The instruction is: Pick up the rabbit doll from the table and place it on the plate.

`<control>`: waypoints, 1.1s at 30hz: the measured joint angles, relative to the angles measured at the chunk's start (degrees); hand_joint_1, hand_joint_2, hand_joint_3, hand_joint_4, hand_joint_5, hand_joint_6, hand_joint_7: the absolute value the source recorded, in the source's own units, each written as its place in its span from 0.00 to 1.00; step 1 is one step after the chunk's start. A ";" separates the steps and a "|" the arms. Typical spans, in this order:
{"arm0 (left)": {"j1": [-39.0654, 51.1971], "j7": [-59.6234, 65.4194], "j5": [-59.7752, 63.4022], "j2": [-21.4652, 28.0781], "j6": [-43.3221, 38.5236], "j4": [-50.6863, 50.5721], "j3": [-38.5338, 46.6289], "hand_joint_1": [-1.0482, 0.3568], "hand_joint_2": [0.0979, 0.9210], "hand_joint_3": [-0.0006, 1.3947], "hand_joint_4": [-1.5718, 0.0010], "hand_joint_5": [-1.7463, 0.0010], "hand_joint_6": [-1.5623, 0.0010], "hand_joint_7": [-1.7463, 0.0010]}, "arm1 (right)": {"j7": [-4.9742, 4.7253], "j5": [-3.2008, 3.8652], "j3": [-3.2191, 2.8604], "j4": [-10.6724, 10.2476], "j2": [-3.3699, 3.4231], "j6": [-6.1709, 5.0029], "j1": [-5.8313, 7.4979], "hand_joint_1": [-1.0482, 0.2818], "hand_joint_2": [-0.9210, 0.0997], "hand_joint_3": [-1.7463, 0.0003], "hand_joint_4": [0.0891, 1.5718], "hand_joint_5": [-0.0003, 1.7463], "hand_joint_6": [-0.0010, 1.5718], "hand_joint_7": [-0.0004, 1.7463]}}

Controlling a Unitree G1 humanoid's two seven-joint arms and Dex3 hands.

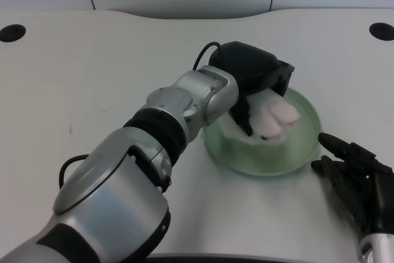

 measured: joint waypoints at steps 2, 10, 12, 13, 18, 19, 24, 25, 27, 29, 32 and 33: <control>0.00 0.00 0.39 0.33 0.11 0.05 -0.30 0.29 0.93 0.00 0.64 0.67 0.59 0.90 | -0.86 -0.14 0.13 -0.06 0.00 0.00 0.03 0.53 0.00 0.84 0.40 0.50 0.59 0.01; 0.00 -0.01 0.56 0.92 1.89 0.35 -1.18 0.18 0.98 0.00 1.00 0.94 0.95 0.99 | 1.81 1.47 -0.43 -0.07 0.52 -0.03 0.09 0.53 0.00 0.84 0.39 0.50 0.59 0.01; 0.00 -0.09 0.54 0.93 2.17 0.35 -1.18 0.17 0.99 0.01 1.00 0.99 0.99 0.99 | 1.81 1.48 -0.45 -0.07 0.55 -0.03 0.09 0.53 0.00 0.84 0.39 0.50 0.59 0.01; 0.00 -0.22 0.53 0.93 2.38 0.35 -1.18 0.16 0.99 0.01 1.00 0.99 0.99 1.00 | 1.80 1.48 -0.48 -0.07 0.55 -0.03 0.09 0.53 0.00 0.84 0.39 0.50 0.59 0.01; 0.01 -1.07 -0.70 1.26 2.02 0.32 0.24 0.15 1.00 0.02 1.00 1.00 1.00 1.00 | 1.79 1.47 -0.49 -0.07 0.54 0.01 0.08 0.54 0.00 0.85 0.39 0.50 0.59 0.01; 0.02 -1.05 -0.86 1.64 1.62 0.26 0.57 0.15 1.00 0.02 1.00 1.00 1.00 1.00 | 1.78 1.47 -0.50 -0.07 0.54 0.02 0.08 0.54 0.00 0.85 0.39 0.51 0.59 0.01; 1.09 1.34 -4.65 5.19 -2.61 -0.96 4.87 0.19 1.00 0.03 0.99 0.78 0.98 0.95 | 2.96 2.57 -1.45 0.18 0.52 0.12 -0.08 0.53 0.00 0.85 0.39 0.51 0.59 0.01; 1.58 2.01 -6.04 6.20 -4.14 -1.51 6.32 0.21 1.00 0.02 1.00 0.67 0.98 0.86 | 3.59 2.91 -1.93 0.30 0.48 0.15 -0.19 0.52 0.00 0.85 0.39 0.51 0.59 0.01; 3.09 2.68 -9.92 8.08 -7.79 -2.36 10.06 0.23 1.00 0.03 1.00 0.55 1.00 0.73 | 3.90 3.05 -2.28 0.64 0.37 0.24 -0.49 0.52 0.00 0.85 0.39 0.50 0.60 0.01; 4.88 1.82 -14.15 9.55 -10.94 -3.16 13.98 0.26 1.00 0.06 1.00 0.44 1.00 0.63 | 3.14 2.55 -2.29 1.08 0.16 0.34 -0.64 0.54 0.00 0.86 0.41 0.50 0.60 0.01; 7.67 -2.33 -20.46 11.33 -13.34 -4.60 19.18 0.27 1.00 0.10 1.00 0.32 0.99 0.57 | 1.79 2.04 -2.16 1.29 -0.03 0.33 -0.79 0.54 0.00 0.86 0.41 0.50 0.60 0.01; 8.84 -3.95 -22.39 11.85 -13.71 -5.43 20.76 0.28 1.00 0.11 1.00 0.30 1.00 0.56 | 1.64 2.05 -2.16 1.28 -0.03 0.35 -0.82 0.54 0.00 0.86 0.42 0.49 0.60 0.01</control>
